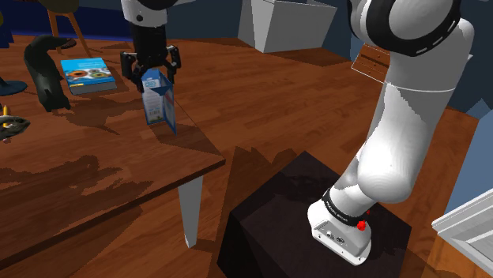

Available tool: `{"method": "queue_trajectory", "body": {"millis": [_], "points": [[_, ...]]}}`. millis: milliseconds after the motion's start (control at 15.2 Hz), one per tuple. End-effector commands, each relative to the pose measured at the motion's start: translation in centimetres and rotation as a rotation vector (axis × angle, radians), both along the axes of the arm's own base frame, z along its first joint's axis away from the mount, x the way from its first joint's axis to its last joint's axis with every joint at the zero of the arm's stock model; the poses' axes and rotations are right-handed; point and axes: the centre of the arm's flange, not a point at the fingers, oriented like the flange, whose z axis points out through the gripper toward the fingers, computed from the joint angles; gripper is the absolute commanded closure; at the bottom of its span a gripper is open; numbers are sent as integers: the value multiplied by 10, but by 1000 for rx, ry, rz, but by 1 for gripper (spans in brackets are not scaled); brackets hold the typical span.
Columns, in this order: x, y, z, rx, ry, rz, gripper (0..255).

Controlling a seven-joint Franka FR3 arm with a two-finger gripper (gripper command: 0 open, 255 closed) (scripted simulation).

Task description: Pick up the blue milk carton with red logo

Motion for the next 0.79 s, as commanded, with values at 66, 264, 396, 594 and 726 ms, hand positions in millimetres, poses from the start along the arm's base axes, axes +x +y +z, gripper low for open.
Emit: {"method": "queue_trajectory", "body": {"millis": [66,264,396,594,726], "points": [[0,1,-8,0,0,0,0],[-1,2,-8,0,0,0,255],[-1,2,-8,0,0,0,255],[-1,2,-9,0,0,0,255],[0,1,-8,0,0,0,255]]}}
